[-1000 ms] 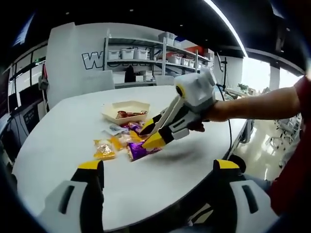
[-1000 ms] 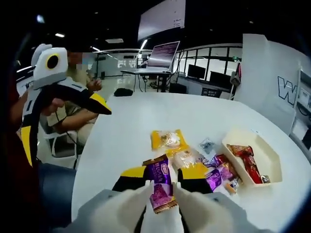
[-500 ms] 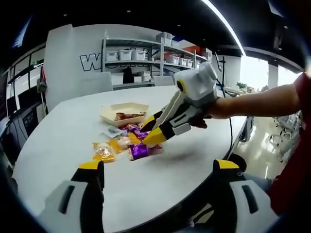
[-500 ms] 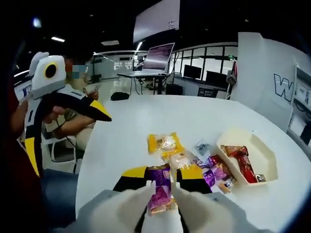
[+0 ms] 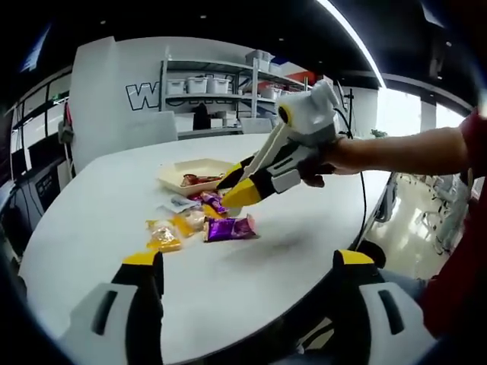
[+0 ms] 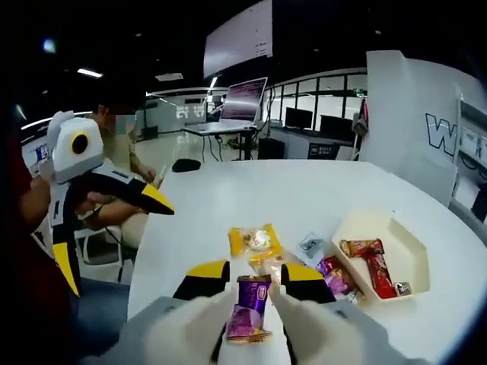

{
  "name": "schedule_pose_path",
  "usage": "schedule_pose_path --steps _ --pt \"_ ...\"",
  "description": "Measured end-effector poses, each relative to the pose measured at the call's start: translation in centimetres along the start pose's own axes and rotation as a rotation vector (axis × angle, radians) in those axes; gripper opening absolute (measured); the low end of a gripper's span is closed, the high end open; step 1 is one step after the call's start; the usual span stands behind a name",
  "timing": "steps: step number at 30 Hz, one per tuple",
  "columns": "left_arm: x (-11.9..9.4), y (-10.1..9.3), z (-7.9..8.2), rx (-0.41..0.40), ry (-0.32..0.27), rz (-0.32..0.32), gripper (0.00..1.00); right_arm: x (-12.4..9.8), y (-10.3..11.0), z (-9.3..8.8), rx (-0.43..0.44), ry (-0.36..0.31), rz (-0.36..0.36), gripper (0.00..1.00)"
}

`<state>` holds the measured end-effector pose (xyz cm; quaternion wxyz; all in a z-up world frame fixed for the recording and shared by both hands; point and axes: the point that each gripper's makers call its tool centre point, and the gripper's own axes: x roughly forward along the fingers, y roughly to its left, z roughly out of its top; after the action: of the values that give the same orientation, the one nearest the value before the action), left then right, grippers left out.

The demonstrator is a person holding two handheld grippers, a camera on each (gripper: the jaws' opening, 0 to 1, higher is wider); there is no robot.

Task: Place the target food into the container with the food tongs after gripping and lifting it, then release it inside without dropping or visibly crushing the food.

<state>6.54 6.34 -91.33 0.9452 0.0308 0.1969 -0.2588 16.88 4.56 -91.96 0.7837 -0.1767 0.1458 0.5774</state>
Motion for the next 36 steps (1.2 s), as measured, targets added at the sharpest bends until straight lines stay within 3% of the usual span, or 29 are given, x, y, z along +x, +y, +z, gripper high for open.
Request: schedule_pose_path --steps 3,7,10,15,16,21,23,24,29,31,36 --pt "-0.1 -0.2 0.0 0.000 -0.001 -0.004 0.90 0.6 0.5 -0.6 0.029 0.011 0.014 0.23" --pt "-0.2 -0.2 0.0 0.004 0.003 -0.003 0.90 1.1 1.0 -1.5 -0.012 0.044 0.012 0.25" --pt "-0.3 0.0 0.0 -0.001 0.000 0.001 0.90 1.5 1.0 -2.0 0.053 0.062 0.013 0.26" --pt "-0.5 0.2 -0.1 -0.004 -0.001 0.007 0.90 2.1 1.6 -3.5 -0.046 0.125 0.015 0.25" --pt "-0.5 0.2 -0.1 -0.006 -0.001 0.009 0.90 2.1 1.8 -2.7 -0.057 0.085 0.030 0.26" --pt "-0.3 0.6 -0.5 -0.014 0.005 0.015 0.90 2.0 1.6 -3.2 -0.043 0.112 0.022 0.23" --pt "-0.2 0.5 -0.5 -0.012 0.009 0.013 0.90 1.8 1.3 -3.5 0.054 0.141 -0.014 0.19" --pt "-0.1 0.4 -0.5 -0.010 0.009 0.011 0.90 2.1 1.1 -3.3 0.057 0.146 -0.018 0.18" --pt "0.0 0.4 -0.7 -0.007 0.019 0.009 0.90 2.1 1.4 -3.2 0.019 0.149 -0.022 0.16" --pt "0.1 0.6 -0.8 -0.011 0.017 0.011 0.90 2.1 1.2 -3.1 -0.048 0.161 -0.031 0.16" --pt "0.0 0.7 -0.8 -0.011 0.019 0.016 0.90 1.8 1.0 -2.4 0.002 0.141 -0.024 0.17"
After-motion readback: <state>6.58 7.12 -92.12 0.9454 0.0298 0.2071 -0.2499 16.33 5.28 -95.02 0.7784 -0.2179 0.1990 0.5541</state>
